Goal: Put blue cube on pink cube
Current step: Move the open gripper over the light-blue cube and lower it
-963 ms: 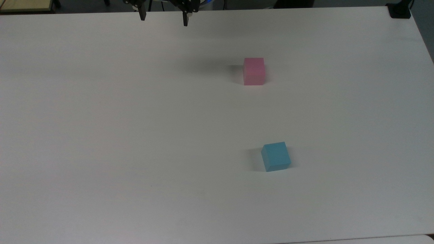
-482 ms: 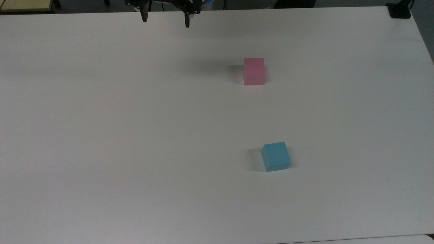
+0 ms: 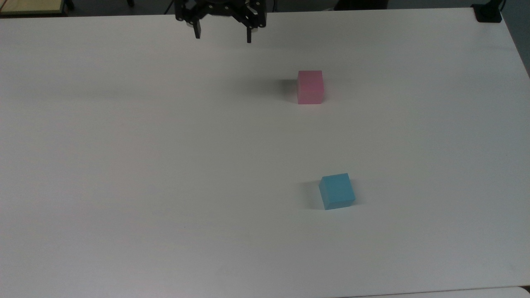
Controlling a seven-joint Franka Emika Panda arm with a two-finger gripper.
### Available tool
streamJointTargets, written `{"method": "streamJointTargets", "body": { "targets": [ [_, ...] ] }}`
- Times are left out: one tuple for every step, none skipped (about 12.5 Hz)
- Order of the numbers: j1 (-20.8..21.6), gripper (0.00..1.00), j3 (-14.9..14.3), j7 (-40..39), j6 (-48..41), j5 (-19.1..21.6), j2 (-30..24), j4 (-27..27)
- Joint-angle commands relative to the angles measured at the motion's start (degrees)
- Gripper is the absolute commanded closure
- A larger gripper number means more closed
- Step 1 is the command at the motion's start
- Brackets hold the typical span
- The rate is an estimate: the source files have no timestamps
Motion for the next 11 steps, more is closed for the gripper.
{"method": "streamJointTargets", "body": {
  "targets": [
    [3.20,0.00,-0.45,-0.94,7.64,-0.55,3.57,-0.36],
    [3.81,0.00,-0.45,-0.94,9.32,-0.29,3.93,-0.36],
    [4.08,0.00,-0.45,-0.94,9.34,-0.20,3.93,-0.36],
    [4.95,0.00,-0.45,-0.77,9.17,-0.11,3.93,-0.45],
    [6.09,0.00,-0.45,-0.50,9.17,-0.11,4.10,-0.62],
    [6.45,0.00,-0.45,-0.50,9.43,-0.11,4.89,-0.54],
    [6.45,0.00,-0.45,-0.50,9.52,-0.02,5.85,-0.10],
    [6.45,0.00,-0.45,-0.68,10.47,0.24,6.30,-0.10],
    [6.72,0.00,-0.45,-0.59,11.09,0.68,6.30,-0.10],
    [7.76,0.00,-0.45,-0.50,11.10,0.77,6.30,-0.10],
    [8.38,0.00,-0.45,-0.41,11.10,0.77,6.30,-0.10]
  ]
}}
